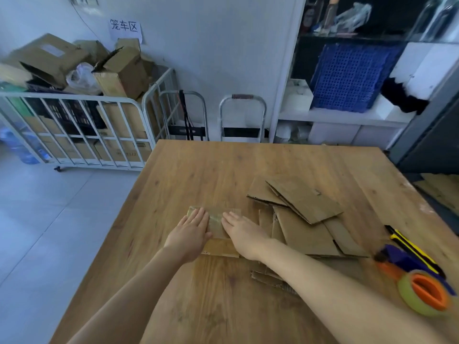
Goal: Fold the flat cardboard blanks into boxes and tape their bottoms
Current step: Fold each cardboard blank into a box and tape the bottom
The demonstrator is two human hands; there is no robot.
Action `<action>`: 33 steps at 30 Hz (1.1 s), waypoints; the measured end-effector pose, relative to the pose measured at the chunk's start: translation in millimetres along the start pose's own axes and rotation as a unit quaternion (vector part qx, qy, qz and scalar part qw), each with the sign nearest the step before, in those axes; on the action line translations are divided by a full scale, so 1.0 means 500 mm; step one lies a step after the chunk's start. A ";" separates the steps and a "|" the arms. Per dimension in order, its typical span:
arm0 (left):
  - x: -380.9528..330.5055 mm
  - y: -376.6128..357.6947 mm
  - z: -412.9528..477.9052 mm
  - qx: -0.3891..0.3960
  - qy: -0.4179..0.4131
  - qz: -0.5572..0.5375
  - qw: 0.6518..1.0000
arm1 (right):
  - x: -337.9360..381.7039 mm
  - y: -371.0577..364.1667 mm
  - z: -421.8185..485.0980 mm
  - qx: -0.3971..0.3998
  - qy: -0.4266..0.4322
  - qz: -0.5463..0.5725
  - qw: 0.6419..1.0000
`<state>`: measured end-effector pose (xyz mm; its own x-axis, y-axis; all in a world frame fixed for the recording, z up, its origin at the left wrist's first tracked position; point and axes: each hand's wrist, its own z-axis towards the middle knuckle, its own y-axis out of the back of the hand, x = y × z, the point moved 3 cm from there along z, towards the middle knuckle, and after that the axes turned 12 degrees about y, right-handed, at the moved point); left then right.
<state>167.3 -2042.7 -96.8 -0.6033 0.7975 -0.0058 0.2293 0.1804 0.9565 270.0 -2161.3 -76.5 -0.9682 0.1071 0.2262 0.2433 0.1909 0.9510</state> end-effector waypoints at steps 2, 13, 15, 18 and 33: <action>-0.006 0.005 -0.003 0.011 0.008 0.009 1.000 | -0.004 0.005 -0.009 0.004 -0.003 0.026 1.000; -0.055 0.000 -0.028 -0.002 0.029 0.105 0.994 | -0.030 0.021 -0.086 -0.054 -0.060 0.128 0.989; -0.070 0.000 -0.027 -0.001 0.036 0.100 0.994 | -0.049 0.018 -0.104 -0.072 -0.076 0.140 0.985; -0.116 0.000 -0.026 0.003 0.050 0.096 0.994 | -0.070 0.014 -0.119 -0.089 -0.108 0.172 0.975; -0.174 0.037 0.030 0.016 -0.032 0.235 0.971 | -0.171 0.000 -0.285 -0.173 -0.201 0.199 0.943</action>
<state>235.7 -2100.1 -82.9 -0.3773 0.8302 0.4104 0.4917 -0.1960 0.8484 344.4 -2309.4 -65.6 -0.6867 0.4784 0.5473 0.4815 -0.2647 0.8355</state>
